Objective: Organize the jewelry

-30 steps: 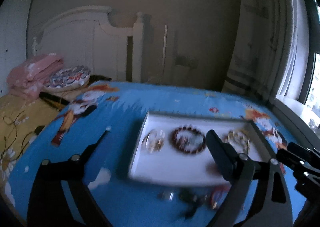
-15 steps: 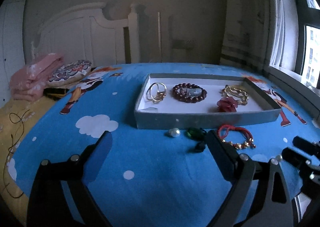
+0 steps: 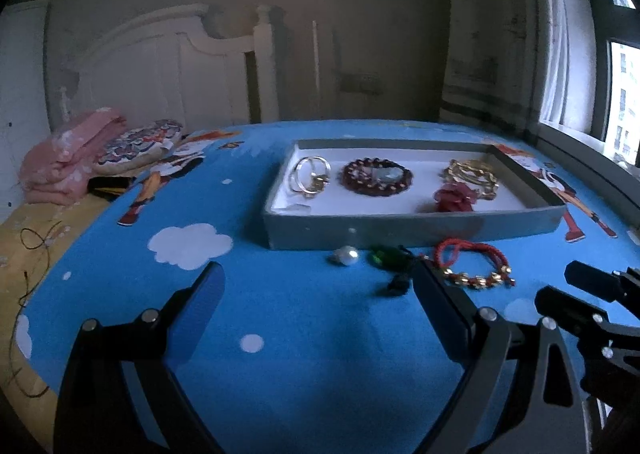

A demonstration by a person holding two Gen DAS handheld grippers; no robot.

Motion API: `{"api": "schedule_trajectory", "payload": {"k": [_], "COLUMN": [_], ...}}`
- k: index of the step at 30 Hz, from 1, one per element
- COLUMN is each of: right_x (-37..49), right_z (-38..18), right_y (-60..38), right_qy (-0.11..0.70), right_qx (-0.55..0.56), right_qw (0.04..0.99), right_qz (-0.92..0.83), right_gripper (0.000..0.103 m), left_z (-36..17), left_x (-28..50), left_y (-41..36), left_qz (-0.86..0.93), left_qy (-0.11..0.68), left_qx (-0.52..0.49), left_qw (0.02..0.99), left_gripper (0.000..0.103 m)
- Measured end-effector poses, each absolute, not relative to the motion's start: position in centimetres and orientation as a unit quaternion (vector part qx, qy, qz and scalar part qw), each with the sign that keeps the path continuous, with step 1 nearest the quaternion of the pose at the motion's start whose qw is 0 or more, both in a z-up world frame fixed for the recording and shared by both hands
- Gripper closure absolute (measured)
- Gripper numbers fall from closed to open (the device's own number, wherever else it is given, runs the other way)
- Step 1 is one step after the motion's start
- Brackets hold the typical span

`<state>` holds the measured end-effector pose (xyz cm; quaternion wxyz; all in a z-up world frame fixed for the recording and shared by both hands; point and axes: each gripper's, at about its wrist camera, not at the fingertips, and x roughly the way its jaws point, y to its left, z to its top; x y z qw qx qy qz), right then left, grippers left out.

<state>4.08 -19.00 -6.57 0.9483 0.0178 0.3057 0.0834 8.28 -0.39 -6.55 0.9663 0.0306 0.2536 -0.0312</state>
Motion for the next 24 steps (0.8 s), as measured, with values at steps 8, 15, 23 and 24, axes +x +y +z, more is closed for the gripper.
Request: {"api": "schedule_trajectory", "payload": {"k": [8, 15, 23, 24], "right_x": [6.9, 7.6, 9.0, 9.5], "right_z": [-5.0, -6.1, -5.6, -5.9], "right_y": [-17.7, -16.5, -13.9, -13.8], "right_qy": [0.315, 0.335, 0.346, 0.358], "right_qx": [0.010, 0.013, -0.031, -0.031], "right_qw": [0.947, 0.940, 0.931, 0.925], "right_qz": [0.061, 0.069, 0.110, 0.120], "right_gripper": [0.057, 0.059, 0.059, 0.061], "left_z": [-6.2, -6.1, -6.2, -6.2], "left_x": [8.0, 7.7, 7.7, 7.6], "left_y": [1.0, 1.5, 2.9, 3.0], "left_qz": [-0.027, -0.031, -0.028, -0.027], "left_qy": [0.244, 0.234, 0.240, 0.241], "left_qx": [0.017, 0.011, -0.014, -0.016], "left_qw": [0.969, 0.972, 0.970, 0.970], "left_gripper": [0.011, 0.008, 0.008, 0.008]}}
